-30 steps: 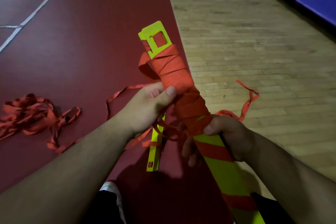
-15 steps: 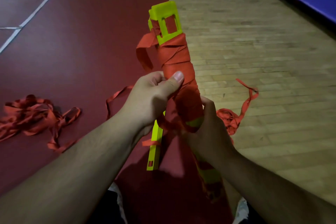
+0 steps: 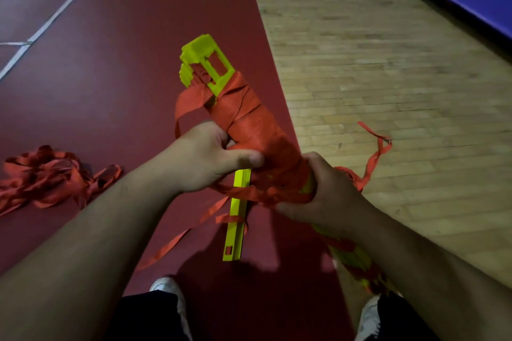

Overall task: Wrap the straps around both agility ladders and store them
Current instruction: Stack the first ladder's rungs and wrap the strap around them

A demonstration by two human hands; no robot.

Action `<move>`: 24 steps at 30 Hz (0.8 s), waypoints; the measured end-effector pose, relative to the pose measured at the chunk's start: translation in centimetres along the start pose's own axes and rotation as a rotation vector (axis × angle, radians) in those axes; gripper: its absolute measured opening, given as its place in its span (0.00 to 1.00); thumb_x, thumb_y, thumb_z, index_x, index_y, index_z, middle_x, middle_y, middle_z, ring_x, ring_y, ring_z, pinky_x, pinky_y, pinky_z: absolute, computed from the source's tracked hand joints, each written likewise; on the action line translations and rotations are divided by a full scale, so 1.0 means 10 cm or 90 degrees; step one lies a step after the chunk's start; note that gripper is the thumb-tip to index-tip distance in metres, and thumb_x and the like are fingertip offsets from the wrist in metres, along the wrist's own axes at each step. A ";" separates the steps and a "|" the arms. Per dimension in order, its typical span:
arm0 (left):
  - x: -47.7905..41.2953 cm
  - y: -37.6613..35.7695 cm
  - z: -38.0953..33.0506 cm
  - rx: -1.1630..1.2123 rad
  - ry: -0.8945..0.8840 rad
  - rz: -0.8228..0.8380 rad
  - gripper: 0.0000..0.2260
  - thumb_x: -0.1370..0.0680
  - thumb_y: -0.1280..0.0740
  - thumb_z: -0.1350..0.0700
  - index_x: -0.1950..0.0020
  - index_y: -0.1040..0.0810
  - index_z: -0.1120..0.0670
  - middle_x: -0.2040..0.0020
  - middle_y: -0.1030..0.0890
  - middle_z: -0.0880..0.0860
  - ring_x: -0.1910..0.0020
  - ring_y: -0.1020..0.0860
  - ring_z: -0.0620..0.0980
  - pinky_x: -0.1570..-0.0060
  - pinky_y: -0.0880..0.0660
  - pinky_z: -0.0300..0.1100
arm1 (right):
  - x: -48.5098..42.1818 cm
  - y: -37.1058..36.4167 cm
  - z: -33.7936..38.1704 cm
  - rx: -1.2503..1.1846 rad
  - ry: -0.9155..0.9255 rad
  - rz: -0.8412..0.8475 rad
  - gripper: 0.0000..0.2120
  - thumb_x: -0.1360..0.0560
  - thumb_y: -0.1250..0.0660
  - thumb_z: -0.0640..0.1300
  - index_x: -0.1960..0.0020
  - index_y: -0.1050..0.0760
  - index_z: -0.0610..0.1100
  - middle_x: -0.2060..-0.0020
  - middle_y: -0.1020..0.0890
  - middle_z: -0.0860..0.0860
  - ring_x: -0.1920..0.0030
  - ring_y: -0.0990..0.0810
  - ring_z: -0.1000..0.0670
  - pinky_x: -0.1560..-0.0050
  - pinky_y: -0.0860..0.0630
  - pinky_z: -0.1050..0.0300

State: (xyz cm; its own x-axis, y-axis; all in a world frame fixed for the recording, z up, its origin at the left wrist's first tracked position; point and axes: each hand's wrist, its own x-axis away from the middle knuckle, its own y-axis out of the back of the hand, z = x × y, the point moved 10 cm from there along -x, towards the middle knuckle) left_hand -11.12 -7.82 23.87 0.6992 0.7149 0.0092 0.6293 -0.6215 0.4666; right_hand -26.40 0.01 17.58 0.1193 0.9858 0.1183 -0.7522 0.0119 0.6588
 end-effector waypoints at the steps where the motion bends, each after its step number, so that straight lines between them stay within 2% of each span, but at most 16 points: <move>1: 0.01 -0.01 0.02 -0.022 -0.004 0.018 0.21 0.29 0.25 0.41 0.70 0.22 0.57 0.76 0.24 0.49 0.74 0.28 0.39 0.72 0.33 0.39 | 0.00 -0.04 0.00 0.005 -0.005 0.021 0.32 0.41 0.19 0.59 0.45 0.34 0.64 0.53 0.20 0.63 0.54 0.21 0.64 0.55 0.21 0.59; 3: 0.01 0.03 0.11 -0.056 -0.001 0.019 0.26 0.29 0.29 0.37 0.73 0.25 0.59 0.78 0.25 0.49 0.76 0.29 0.42 0.71 0.33 0.43 | 0.00 -0.06 0.03 0.007 -0.004 0.022 0.32 0.41 0.19 0.60 0.45 0.33 0.64 0.54 0.19 0.62 0.54 0.20 0.63 0.54 0.21 0.56; 5: 0.01 0.05 0.14 -0.062 0.007 0.007 0.27 0.28 0.31 0.36 0.75 0.28 0.57 0.79 0.28 0.48 0.77 0.31 0.42 0.72 0.34 0.42 | 0.00 0.00 0.06 0.014 0.000 -0.012 0.28 0.37 0.19 0.56 0.45 0.32 0.61 0.55 0.19 0.61 0.55 0.20 0.62 0.53 0.21 0.55; 8: 0.01 -0.01 0.09 0.025 -0.003 -0.002 0.19 0.22 0.34 0.44 0.69 0.29 0.51 0.76 0.29 0.42 0.75 0.33 0.37 0.71 0.36 0.31 | 0.00 0.11 0.07 0.004 -0.009 -0.049 0.25 0.35 0.20 0.51 0.44 0.29 0.58 0.55 0.19 0.60 0.54 0.20 0.61 0.54 0.22 0.59; 10: 0.00 0.01 0.04 0.052 -0.018 -0.026 0.14 0.19 0.38 0.48 0.64 0.29 0.50 0.74 0.28 0.39 0.73 0.31 0.35 0.69 0.35 0.28 | 0.00 0.14 0.07 -0.020 -0.016 -0.058 0.23 0.35 0.21 0.50 0.44 0.27 0.57 0.55 0.18 0.58 0.55 0.20 0.59 0.55 0.22 0.58; 11: -0.01 0.03 0.04 0.038 -0.015 -0.046 0.15 0.18 0.38 0.47 0.63 0.29 0.51 0.74 0.28 0.40 0.73 0.31 0.35 0.68 0.34 0.31 | 0.00 0.14 0.07 -0.021 -0.019 -0.066 0.22 0.35 0.21 0.50 0.45 0.26 0.56 0.55 0.18 0.58 0.55 0.19 0.59 0.55 0.22 0.57; 13: -0.04 0.12 0.12 -0.032 -0.008 -0.108 0.19 0.22 0.37 0.40 0.62 0.28 0.54 0.72 0.30 0.43 0.72 0.33 0.38 0.67 0.34 0.40 | 0.00 0.16 0.05 0.000 -0.021 -0.088 0.21 0.34 0.22 0.50 0.45 0.27 0.56 0.56 0.18 0.58 0.55 0.20 0.59 0.56 0.23 0.59; 16: -0.07 0.12 0.31 -0.009 0.031 -0.134 0.20 0.25 0.36 0.38 0.62 0.26 0.55 0.71 0.28 0.46 0.71 0.32 0.43 0.66 0.34 0.43 | -0.02 0.16 -0.01 0.013 -0.028 -0.093 0.22 0.32 0.23 0.49 0.43 0.28 0.55 0.56 0.19 0.59 0.55 0.20 0.60 0.58 0.25 0.64; 19: -0.08 -0.06 0.43 0.170 0.074 -0.095 0.16 0.25 0.30 0.43 0.63 0.27 0.54 0.71 0.24 0.47 0.71 0.29 0.44 0.64 0.32 0.42 | -0.02 0.08 -0.06 -0.043 -0.038 -0.044 0.22 0.34 0.22 0.49 0.43 0.26 0.55 0.55 0.17 0.57 0.55 0.18 0.58 0.54 0.21 0.59; 22: -0.10 -0.13 0.48 0.302 0.075 -0.086 0.13 0.26 0.29 0.48 0.60 0.28 0.54 0.69 0.23 0.47 0.71 0.28 0.43 0.64 0.29 0.36 | -0.02 -0.02 -0.03 -0.130 -0.029 0.038 0.17 0.35 0.23 0.46 0.50 0.23 0.56 0.61 0.16 0.55 0.62 0.17 0.54 0.57 0.20 0.52; 23: -0.10 -0.15 0.47 0.316 0.063 -0.080 0.13 0.27 0.29 0.47 0.58 0.27 0.55 0.68 0.23 0.48 0.71 0.28 0.42 0.65 0.30 0.35 | -0.02 -0.06 0.00 -0.168 -0.022 0.082 0.14 0.33 0.24 0.43 0.52 0.23 0.56 0.64 0.16 0.54 0.65 0.17 0.53 0.59 0.21 0.49; 24: -0.10 -0.17 0.44 0.323 0.043 -0.068 0.18 0.29 0.27 0.43 0.54 0.26 0.55 0.65 0.25 0.51 0.71 0.29 0.42 0.66 0.30 0.35 | 0.00 -0.11 0.04 -0.209 -0.013 0.133 0.13 0.31 0.25 0.40 0.53 0.23 0.54 0.66 0.17 0.52 0.67 0.18 0.51 0.61 0.22 0.48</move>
State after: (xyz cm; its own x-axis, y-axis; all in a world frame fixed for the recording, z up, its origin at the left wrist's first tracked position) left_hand -11.39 -8.88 19.14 0.6087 0.7918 0.0503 0.7932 -0.6086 -0.0186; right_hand -25.30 -0.11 17.12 -0.0472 0.9692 0.2416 -0.9285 -0.1318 0.3472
